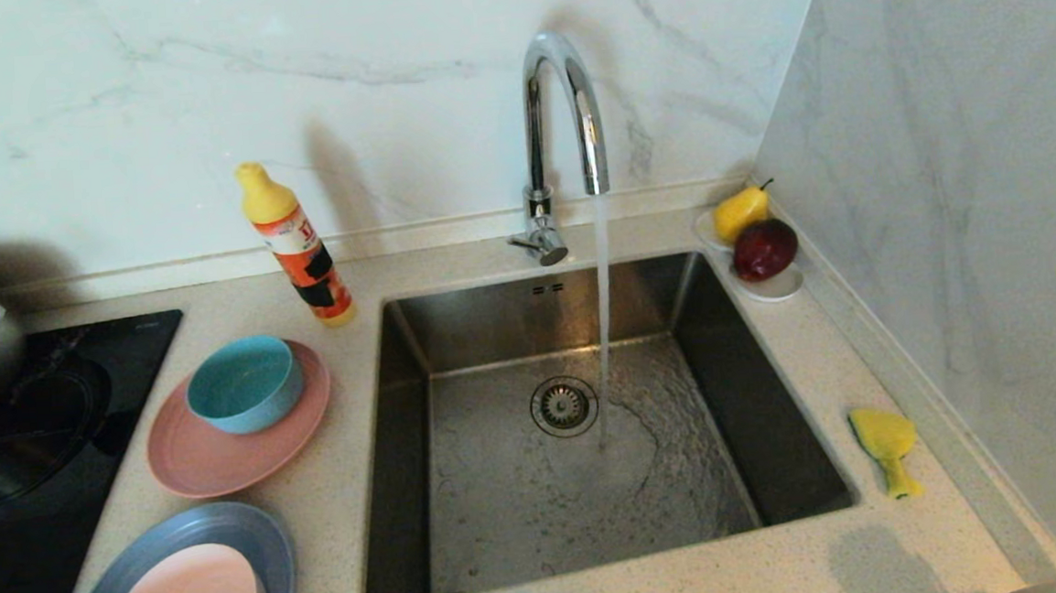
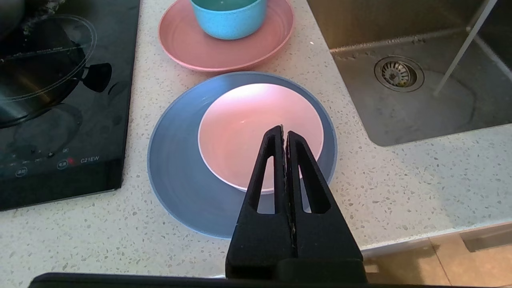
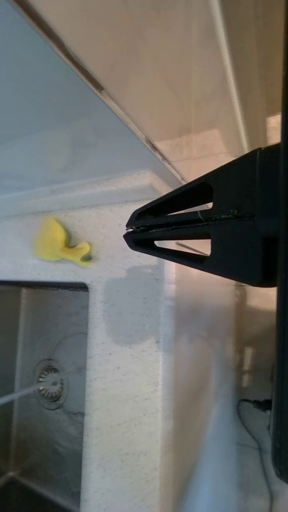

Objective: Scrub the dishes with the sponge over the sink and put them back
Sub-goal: Pick up a bowl and the sponge

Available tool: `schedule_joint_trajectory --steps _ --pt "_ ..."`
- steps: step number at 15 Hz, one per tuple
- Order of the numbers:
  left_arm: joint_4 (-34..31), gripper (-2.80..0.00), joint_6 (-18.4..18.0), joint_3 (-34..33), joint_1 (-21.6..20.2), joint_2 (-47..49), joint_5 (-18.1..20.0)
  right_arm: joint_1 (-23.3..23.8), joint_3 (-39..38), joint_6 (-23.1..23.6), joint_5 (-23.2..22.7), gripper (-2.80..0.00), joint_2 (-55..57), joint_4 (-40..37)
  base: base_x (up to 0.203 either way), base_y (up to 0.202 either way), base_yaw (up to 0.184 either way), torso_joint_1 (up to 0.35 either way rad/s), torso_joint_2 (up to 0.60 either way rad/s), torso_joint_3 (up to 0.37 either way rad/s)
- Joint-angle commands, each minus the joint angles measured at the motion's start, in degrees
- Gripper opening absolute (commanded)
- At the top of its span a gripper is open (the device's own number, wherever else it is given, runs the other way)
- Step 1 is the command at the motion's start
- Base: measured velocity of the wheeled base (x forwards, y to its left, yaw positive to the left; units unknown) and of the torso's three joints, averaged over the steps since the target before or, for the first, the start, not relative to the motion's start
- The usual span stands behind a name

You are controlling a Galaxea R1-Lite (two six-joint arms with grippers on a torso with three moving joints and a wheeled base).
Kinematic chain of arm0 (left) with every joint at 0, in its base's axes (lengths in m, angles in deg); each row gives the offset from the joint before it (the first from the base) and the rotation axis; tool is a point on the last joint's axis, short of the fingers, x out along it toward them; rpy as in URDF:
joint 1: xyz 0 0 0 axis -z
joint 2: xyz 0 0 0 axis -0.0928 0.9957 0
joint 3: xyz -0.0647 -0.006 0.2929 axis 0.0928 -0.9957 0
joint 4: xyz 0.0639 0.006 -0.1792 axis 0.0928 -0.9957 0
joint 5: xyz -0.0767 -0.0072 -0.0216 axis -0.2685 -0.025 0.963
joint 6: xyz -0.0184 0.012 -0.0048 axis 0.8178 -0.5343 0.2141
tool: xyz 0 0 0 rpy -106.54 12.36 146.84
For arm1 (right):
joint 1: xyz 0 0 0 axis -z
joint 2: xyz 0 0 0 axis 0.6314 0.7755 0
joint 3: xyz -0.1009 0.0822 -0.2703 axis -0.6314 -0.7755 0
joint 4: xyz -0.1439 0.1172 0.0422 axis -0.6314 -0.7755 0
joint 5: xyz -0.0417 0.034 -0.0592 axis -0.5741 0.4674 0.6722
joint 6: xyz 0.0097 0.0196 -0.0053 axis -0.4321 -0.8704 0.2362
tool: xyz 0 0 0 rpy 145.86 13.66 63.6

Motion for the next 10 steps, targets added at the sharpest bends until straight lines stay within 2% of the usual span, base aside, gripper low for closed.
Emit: schedule_joint_trajectory --steps 1,5,10 --pt "0.0 -2.8 0.0 -0.6 0.0 0.2 0.0 -0.1 8.5 -0.2 -1.1 -2.8 1.8 -2.9 0.0 0.0 0.0 0.0 0.0 0.0" --pt "0.0 -2.8 0.0 -0.6 0.0 0.2 0.0 0.1 19.3 0.6 -9.2 -2.8 10.4 -7.0 0.0 0.0 0.0 0.0 0.0 0.0" --pt "0.0 -2.8 0.0 -0.6 0.0 0.2 0.0 0.2 25.9 2.6 -15.3 -2.8 25.1 -9.2 0.0 0.0 0.0 0.0 0.0 0.0"
